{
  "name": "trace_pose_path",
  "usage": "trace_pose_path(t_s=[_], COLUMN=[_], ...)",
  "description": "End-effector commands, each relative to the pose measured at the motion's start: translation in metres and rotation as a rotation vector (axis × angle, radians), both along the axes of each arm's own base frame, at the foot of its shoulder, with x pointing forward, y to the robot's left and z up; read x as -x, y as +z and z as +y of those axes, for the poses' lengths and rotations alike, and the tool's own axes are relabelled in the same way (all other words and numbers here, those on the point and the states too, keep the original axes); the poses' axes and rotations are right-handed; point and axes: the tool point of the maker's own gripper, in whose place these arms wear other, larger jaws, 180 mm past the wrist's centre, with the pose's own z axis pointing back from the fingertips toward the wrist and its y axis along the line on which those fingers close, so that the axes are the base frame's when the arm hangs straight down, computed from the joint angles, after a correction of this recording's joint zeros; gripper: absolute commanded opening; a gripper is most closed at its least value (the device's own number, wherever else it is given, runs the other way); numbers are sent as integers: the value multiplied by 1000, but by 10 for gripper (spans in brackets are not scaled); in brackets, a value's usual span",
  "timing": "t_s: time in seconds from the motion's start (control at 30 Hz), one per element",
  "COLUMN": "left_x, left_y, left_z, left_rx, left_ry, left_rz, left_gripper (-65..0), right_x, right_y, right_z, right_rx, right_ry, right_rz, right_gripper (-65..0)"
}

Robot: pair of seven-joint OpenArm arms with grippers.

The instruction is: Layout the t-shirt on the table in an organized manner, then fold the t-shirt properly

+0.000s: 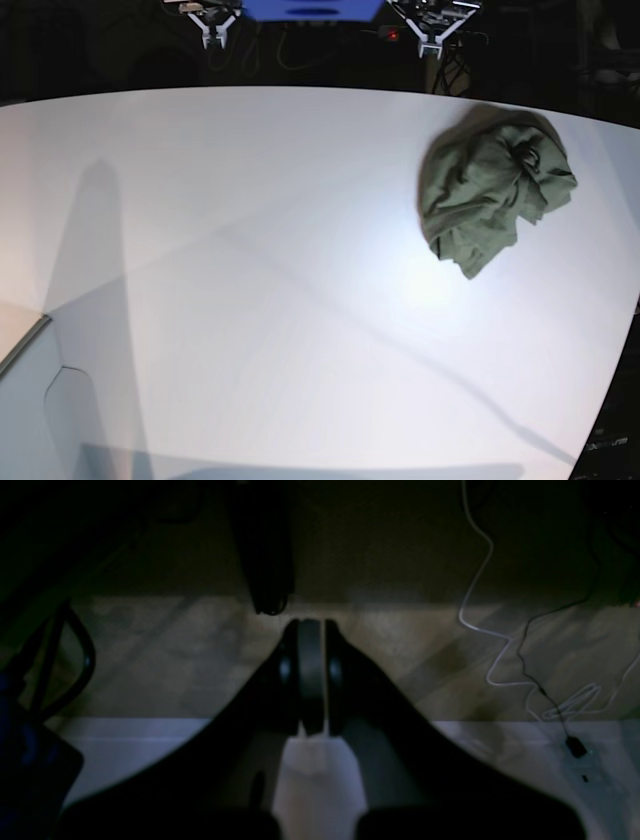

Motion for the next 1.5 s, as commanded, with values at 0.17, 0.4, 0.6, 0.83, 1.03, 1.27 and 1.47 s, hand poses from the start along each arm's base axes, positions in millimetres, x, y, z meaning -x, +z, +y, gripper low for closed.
trace_pose_path(t_s=[0.17,0.4,0.6,0.83,1.03,1.27,1.47], left_x=[2,0,2,15,15,-21,-44], left_y=[0,0,0,1,15,77,128], left_z=[1,1,3,11,35,57,61], left_rx=[-4,-4,-6,-19,-37,-3,40], left_ry=[4,4,4,3,39,96,84], left_rz=[2,-1,0,19,-123,-363,-481], left_gripper=[-650,-650,-650,-650,-650,-650,-650], right_x=[-1,-2,2,4,9,-3,-41], right_y=[0,0,0,0,5,42,107], right_z=[3,5,6,6,0,-12,-18], right_rx=[-12,-15,-17,-18,-6,19,34], right_ry=[-1,-2,-4,-2,0,14,27], right_rz=[2,1,4,4,-75,-268,-466], right_gripper=[-650,-650,-650,-650,-650,-650,-650])
